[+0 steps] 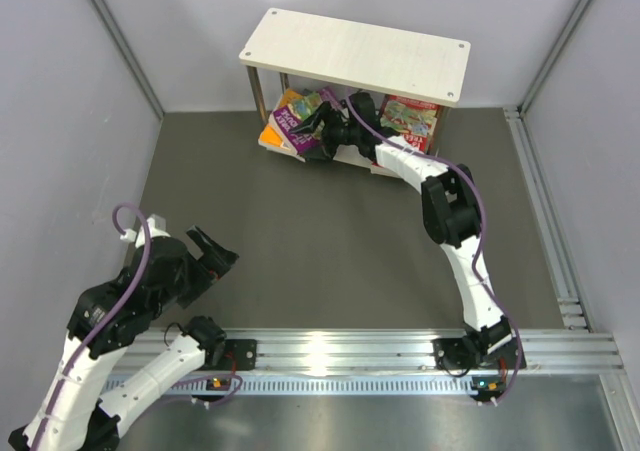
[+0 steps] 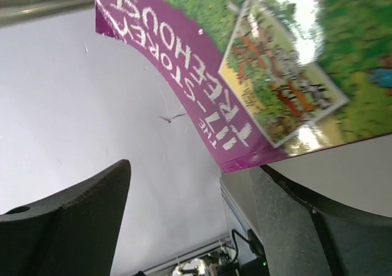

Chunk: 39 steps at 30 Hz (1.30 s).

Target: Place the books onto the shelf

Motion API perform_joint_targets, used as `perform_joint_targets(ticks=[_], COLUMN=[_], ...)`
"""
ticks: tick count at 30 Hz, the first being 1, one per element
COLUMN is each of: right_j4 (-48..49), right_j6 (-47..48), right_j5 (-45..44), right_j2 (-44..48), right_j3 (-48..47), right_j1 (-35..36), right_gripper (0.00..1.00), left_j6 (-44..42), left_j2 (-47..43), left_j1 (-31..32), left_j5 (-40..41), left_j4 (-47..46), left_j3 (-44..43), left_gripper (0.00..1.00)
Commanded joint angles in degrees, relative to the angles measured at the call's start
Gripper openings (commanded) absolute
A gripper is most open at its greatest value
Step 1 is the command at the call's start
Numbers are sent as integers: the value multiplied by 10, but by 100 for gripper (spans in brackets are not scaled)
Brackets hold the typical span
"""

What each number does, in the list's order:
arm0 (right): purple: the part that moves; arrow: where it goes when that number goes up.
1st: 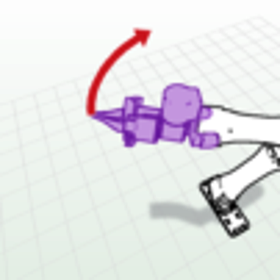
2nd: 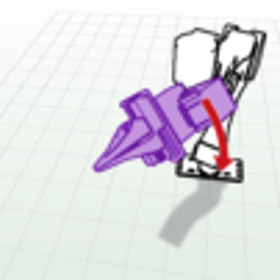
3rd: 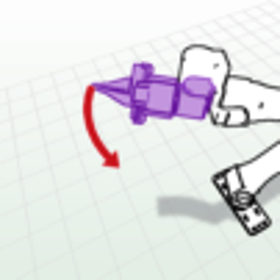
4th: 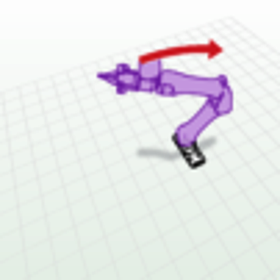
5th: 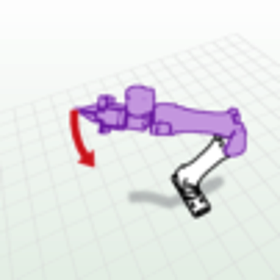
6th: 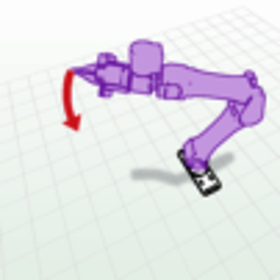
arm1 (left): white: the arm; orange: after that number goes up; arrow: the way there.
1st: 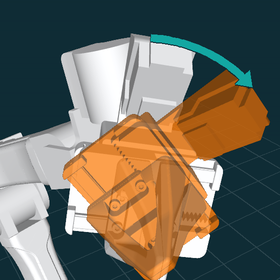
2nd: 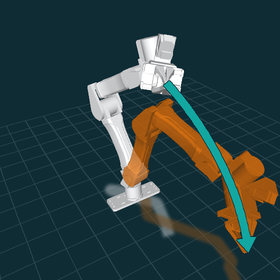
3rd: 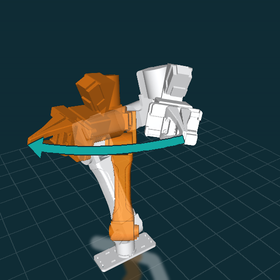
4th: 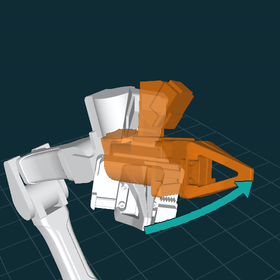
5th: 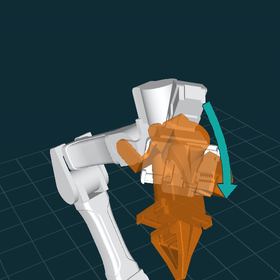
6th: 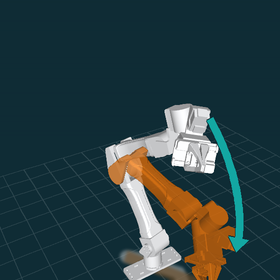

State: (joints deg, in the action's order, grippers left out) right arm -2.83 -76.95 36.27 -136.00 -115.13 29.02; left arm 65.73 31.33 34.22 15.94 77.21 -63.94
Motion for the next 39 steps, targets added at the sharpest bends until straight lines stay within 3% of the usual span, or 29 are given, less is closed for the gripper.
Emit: perform_joint_targets(ticks=[1,8,14,17,29,39], right_j4=[12,-84,-231,-282,-228,-126], right_j6=[24,96,198,229,185,80], right_j5=[31,6,-66,-121,-279,-349], right_j2=[63,100,106,132,255,254], right_j3=[1,-4,-63,-44,136,206], right_j1=[3,0,-4,-4,1,17], right_gripper=[78,79,78,78,81,81], left_j6=[10,12,6,3,4,-5], left_j2=[-7,-7,0,7,4,10], left_j1=[2,2,2,2,2,2], left_j5=[1,-1,-9,-13,-21,-25], left_j4=[0,-4,-18,-25,-27,-27], left_j3=[1,5,8,9,21,28], left_gripper=[98,98,98,98,97,98])
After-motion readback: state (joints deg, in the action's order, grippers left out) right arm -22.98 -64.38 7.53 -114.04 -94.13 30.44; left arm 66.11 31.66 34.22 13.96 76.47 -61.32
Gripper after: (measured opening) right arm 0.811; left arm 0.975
